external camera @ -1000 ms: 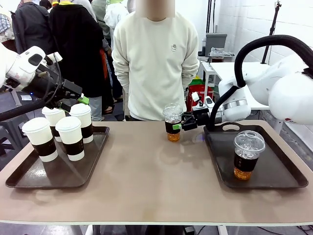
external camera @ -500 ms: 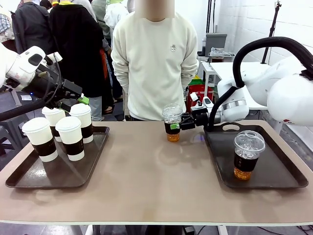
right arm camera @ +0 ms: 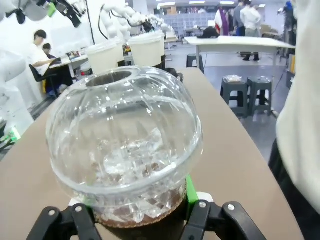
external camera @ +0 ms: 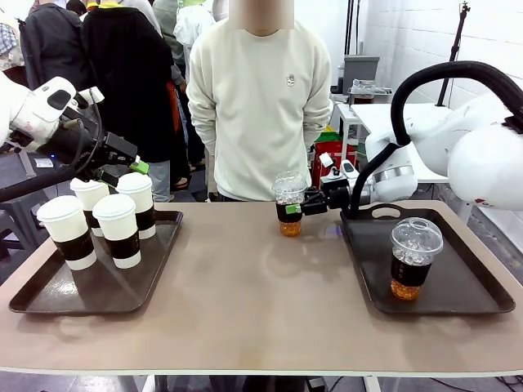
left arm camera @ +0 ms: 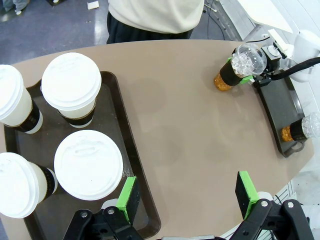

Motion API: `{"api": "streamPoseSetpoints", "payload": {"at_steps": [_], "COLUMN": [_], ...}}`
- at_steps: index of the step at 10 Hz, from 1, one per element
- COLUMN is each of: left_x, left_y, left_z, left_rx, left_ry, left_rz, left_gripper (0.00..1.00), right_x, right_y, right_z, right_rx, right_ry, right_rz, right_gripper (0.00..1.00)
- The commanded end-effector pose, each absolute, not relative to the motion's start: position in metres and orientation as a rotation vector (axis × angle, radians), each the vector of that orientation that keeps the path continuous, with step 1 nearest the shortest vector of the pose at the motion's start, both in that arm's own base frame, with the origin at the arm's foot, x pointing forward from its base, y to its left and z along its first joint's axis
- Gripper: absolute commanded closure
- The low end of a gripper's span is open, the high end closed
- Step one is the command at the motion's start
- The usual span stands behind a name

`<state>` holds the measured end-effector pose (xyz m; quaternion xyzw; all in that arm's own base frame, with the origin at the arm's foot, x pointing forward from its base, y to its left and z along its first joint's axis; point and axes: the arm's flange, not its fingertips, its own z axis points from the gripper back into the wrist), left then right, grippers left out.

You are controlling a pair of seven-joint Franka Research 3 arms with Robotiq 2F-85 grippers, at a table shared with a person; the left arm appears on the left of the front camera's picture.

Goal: Distribute the coffee onto the tray.
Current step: Pick up another iced Americano from the middle of the table and place it on the right Handle tray.

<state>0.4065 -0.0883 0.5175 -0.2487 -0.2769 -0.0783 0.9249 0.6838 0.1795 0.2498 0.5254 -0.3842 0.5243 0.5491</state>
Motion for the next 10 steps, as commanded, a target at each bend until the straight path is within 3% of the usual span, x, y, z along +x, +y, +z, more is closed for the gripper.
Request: {"api": "streamPoseSetpoints", "payload": {"at_steps": [1,6,10], "left_x": [0.407,0.407,0.407], "left_y": [-0.087,-0.087,-0.087], "left_z": [0.517,0.517,0.517], "left_rx": [-0.529,-0.529,-0.529], "left_ry": [-0.564,-0.564,-0.564], "left_rz": [-0.161,-0.161,-0.161], "left_gripper": [0.00,0.00,0.00], "right_x": [0.688,0.672,0.637], "right_y": [0.163,0.090,0.015], "right_z": [0.294,0.354,0.367], "right_rx": [1.266,1.231,1.155], "right_ry": [-0.922,-0.946,-0.946], "right_rz": [1.248,1.228,1.195], "right_gripper": [0.29,0.29,0.29]}}
